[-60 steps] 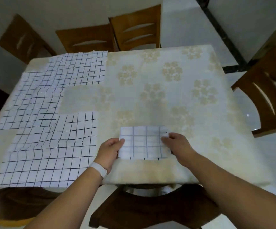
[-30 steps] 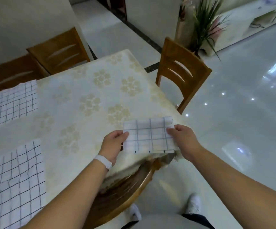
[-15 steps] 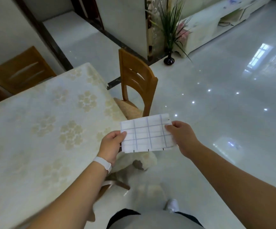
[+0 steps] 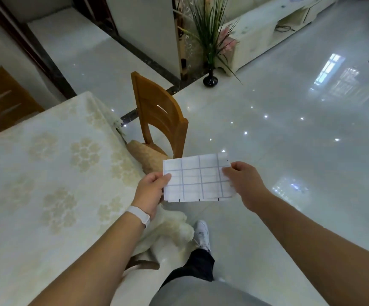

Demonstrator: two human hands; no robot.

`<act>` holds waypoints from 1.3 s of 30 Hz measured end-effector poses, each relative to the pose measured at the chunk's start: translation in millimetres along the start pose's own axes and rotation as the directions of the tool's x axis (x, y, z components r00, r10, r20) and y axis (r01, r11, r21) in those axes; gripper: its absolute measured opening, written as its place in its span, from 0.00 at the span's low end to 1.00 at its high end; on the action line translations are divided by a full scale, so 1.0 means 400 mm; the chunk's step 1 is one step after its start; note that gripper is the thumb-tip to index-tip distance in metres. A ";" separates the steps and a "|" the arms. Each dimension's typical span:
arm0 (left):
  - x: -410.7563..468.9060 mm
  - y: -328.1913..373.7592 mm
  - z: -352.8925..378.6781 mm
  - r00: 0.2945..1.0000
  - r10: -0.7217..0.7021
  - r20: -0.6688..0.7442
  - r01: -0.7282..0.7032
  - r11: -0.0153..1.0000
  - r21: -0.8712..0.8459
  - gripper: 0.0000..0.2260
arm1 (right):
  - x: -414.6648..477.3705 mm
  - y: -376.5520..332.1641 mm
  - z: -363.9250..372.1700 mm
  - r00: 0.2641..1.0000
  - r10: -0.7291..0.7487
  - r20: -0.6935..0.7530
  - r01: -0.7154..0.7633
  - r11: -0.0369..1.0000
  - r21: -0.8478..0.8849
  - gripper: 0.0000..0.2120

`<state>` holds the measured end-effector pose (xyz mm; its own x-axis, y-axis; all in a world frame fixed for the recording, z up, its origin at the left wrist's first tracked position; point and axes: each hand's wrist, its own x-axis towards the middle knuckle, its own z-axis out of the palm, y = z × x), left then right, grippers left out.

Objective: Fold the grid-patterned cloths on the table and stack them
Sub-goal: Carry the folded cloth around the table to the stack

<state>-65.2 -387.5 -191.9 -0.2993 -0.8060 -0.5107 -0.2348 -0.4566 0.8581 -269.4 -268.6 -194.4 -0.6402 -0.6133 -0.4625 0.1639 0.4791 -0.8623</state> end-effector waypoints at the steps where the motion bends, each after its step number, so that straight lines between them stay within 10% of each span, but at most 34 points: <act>1: 0.032 0.008 0.012 1.000 -0.005 0.001 0.005 1.000 0.007 0.03 | 0.030 -0.012 0.000 1.000 -0.001 -0.003 0.001 1.000 -0.021 0.08; 21: 0.532 0.331 0.085 1.000 0.018 -0.017 -0.019 0.999 -0.041 0.07 | 0.500 -0.399 0.102 0.996 -0.082 -0.027 0.076 0.982 -0.175 0.04; 39: 0.744 0.472 0.279 0.963 -0.006 -0.270 -0.034 0.989 -0.144 0.07 | 0.912 -0.560 0.071 0.956 -0.148 0.252 0.203 0.957 -0.209 0.04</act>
<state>-301.6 -671.5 -187.7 -0.0370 -0.8748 -0.4830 -0.0887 -0.4786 0.8736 -518.3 -617.7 -175.6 -0.4470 -0.8160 -0.3665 -0.1303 0.4647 -0.8758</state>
